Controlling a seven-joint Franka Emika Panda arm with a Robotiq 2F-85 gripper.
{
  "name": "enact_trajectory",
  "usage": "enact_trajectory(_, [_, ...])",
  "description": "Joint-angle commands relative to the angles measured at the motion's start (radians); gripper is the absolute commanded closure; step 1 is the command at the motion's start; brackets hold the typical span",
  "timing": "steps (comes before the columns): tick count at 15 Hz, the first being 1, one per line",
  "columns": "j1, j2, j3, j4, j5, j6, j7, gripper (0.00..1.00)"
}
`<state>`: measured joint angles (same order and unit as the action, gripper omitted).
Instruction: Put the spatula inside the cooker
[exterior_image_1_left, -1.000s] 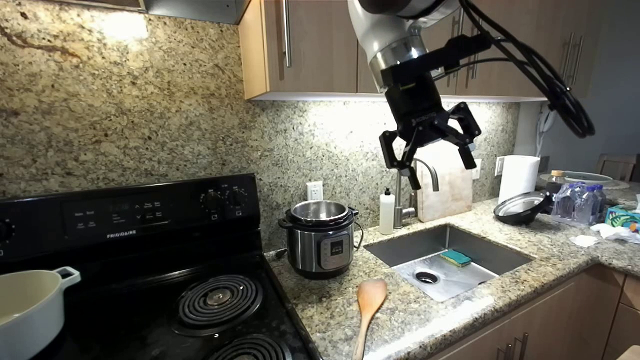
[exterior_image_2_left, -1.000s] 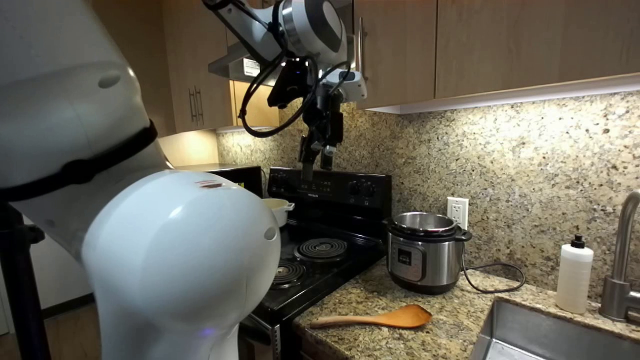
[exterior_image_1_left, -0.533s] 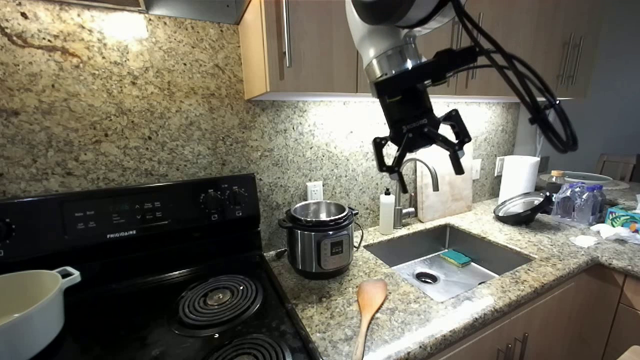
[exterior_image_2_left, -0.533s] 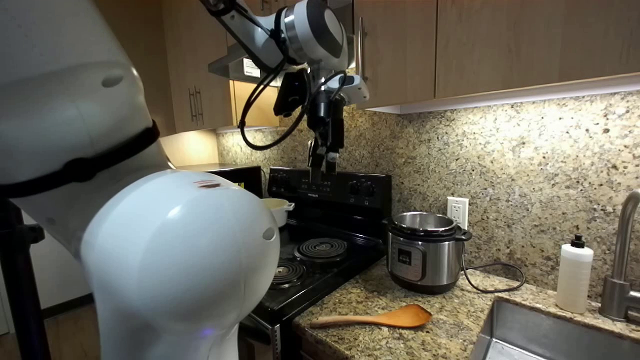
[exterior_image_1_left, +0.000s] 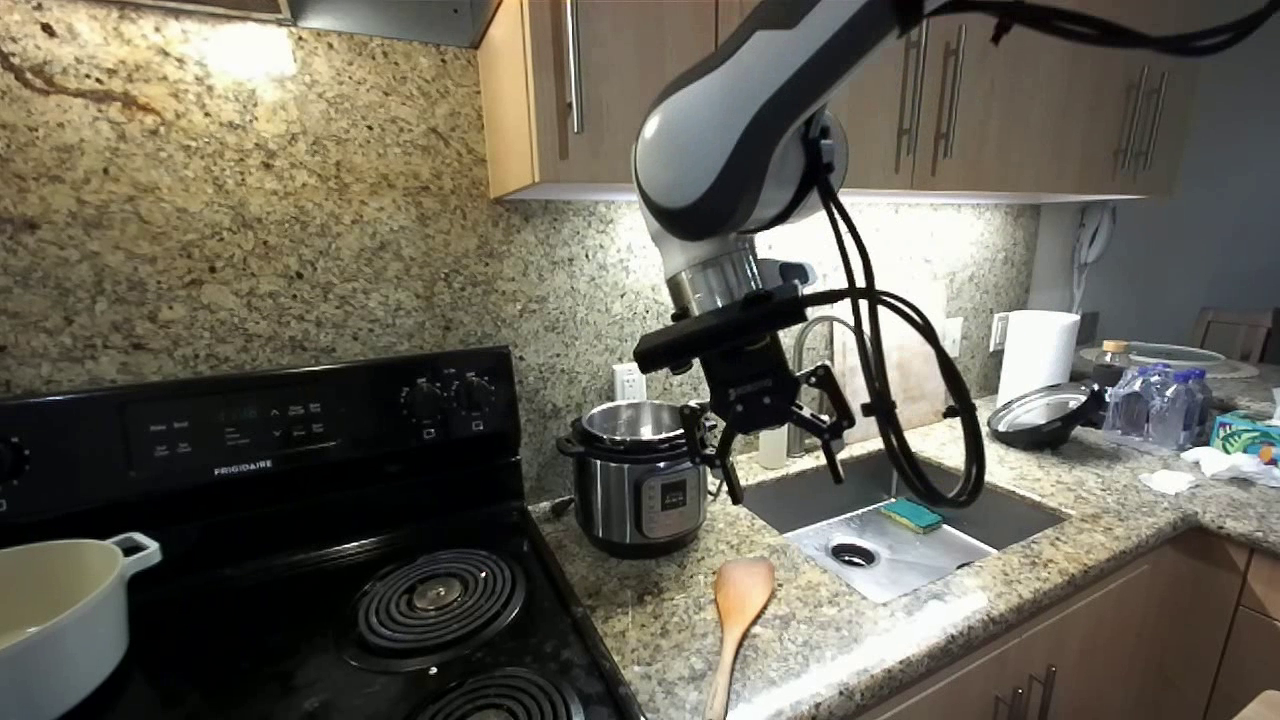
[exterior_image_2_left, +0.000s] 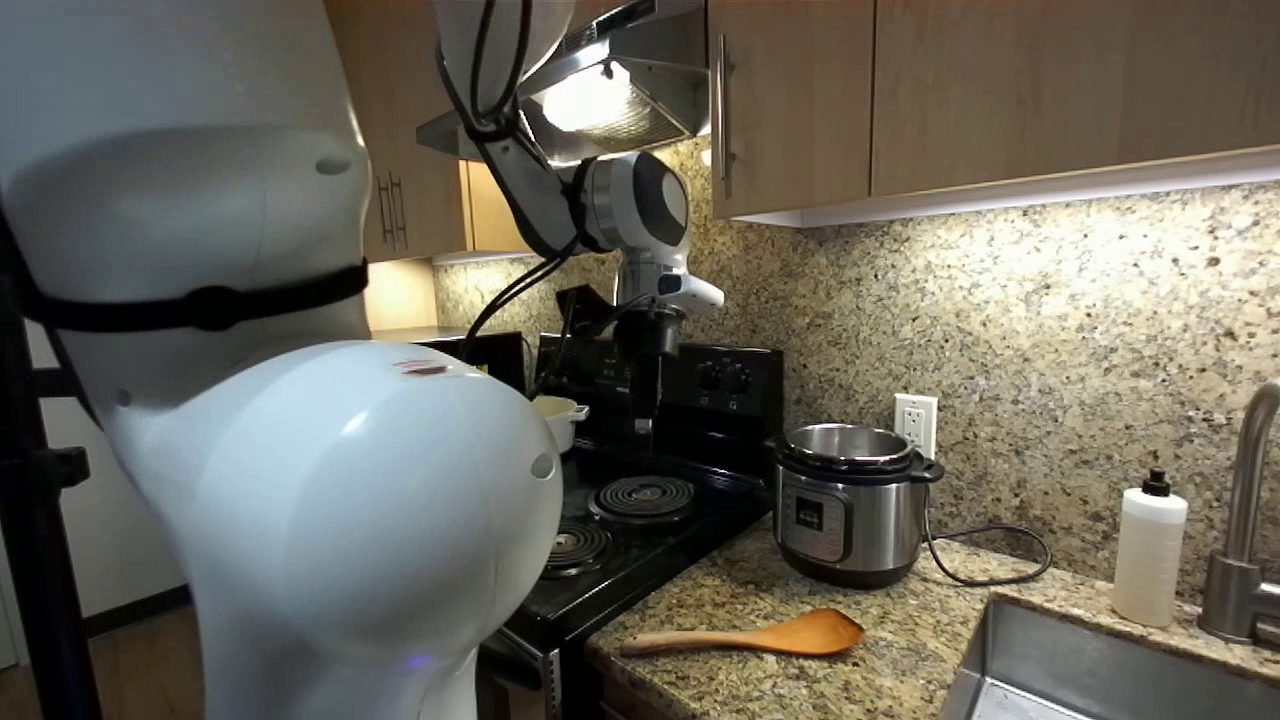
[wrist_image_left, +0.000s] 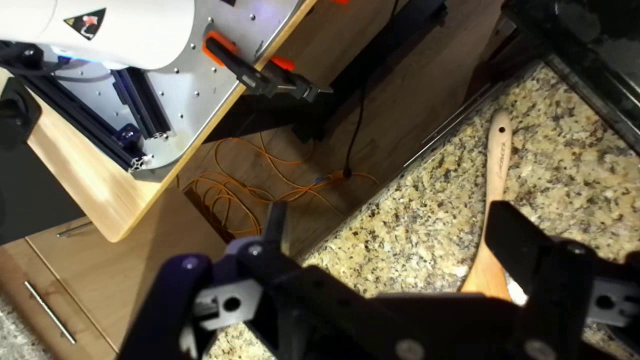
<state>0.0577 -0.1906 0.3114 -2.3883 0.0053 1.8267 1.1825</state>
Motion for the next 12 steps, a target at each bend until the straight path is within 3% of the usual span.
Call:
enact_trajectory(1, [0.033,0.018,-0.033,0.004,-0.005,0.001,0.012,0.0])
enact_trajectory(2, [0.033,0.022,-0.034,0.006,-0.005,0.001,0.014,0.0])
enact_trajectory(3, [0.042,0.047,-0.018,0.044,-0.07,-0.104,0.026,0.0])
enact_trajectory(5, [0.057,0.092,-0.015,0.055,-0.103,-0.16,0.069,0.0])
enact_trajectory(8, [0.063,0.154,-0.03,-0.002,-0.114,-0.049,0.302,0.0])
enact_trajectory(10, [0.078,0.22,-0.045,-0.027,-0.054,0.021,0.373,0.0])
enact_trajectory(12, [0.085,0.27,-0.071,-0.058,0.034,0.127,0.36,0.0])
